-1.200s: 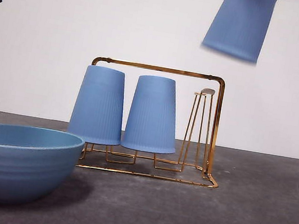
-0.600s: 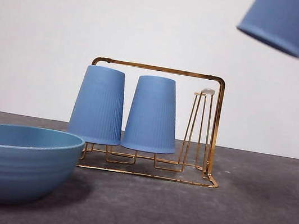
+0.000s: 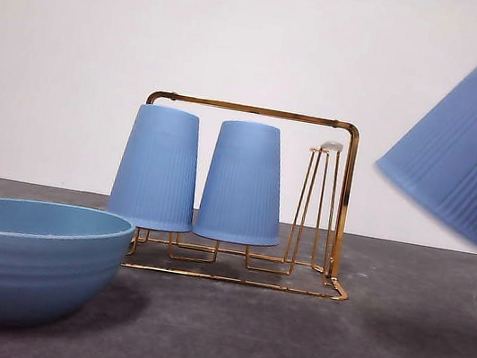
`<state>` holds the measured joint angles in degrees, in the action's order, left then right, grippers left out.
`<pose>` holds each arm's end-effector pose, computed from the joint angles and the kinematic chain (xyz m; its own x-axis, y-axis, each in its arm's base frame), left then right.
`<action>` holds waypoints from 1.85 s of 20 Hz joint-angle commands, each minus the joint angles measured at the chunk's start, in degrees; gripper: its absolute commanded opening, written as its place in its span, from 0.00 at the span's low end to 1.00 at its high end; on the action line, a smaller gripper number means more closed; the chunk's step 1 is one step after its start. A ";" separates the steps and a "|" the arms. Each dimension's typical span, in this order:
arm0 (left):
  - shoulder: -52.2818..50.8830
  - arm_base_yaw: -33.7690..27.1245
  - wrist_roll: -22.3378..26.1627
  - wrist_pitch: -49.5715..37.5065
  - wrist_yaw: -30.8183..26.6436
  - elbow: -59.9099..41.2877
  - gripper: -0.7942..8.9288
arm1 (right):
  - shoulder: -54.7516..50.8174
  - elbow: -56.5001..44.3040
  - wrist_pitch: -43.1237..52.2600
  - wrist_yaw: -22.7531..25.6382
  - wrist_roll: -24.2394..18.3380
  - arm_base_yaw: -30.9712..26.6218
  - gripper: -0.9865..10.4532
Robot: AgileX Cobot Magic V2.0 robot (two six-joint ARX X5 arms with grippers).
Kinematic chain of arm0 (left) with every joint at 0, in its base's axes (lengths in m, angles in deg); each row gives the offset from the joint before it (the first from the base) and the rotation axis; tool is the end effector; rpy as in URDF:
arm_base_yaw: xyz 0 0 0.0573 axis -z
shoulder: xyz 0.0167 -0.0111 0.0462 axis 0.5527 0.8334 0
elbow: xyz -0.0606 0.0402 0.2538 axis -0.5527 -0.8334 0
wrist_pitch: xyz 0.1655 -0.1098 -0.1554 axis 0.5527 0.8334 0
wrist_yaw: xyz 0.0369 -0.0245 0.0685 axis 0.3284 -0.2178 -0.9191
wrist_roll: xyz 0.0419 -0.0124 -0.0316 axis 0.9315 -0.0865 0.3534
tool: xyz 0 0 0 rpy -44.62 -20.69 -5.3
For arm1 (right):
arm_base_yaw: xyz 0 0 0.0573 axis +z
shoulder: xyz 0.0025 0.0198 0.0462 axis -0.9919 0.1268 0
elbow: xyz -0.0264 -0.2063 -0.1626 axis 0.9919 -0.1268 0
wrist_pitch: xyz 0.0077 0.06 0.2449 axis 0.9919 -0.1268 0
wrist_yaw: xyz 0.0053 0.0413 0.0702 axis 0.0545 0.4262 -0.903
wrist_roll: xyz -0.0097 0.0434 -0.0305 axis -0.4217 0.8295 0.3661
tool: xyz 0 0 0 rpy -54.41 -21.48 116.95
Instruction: Right arm lift cup from the cupboard, then place it on the right of the bowl
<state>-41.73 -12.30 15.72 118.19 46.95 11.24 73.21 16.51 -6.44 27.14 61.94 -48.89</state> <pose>0.0997 -0.0498 0.2460 0.5200 -0.5809 -0.6262 0.3602 0.8139 -0.4559 0.0972 0.0678 0.2805 0.6125 0.5033 -0.6095 -0.3772 0.8638 0.3341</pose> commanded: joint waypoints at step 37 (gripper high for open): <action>28.17 0.31 -16.06 -41.94 33.62 -4.72 0.56 | 21.66 -20.00 64.48 -22.14 28.70 8.24 0.35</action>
<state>-14.08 -12.30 -0.26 76.86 80.32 6.43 94.59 -3.62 57.12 5.13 89.72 -41.13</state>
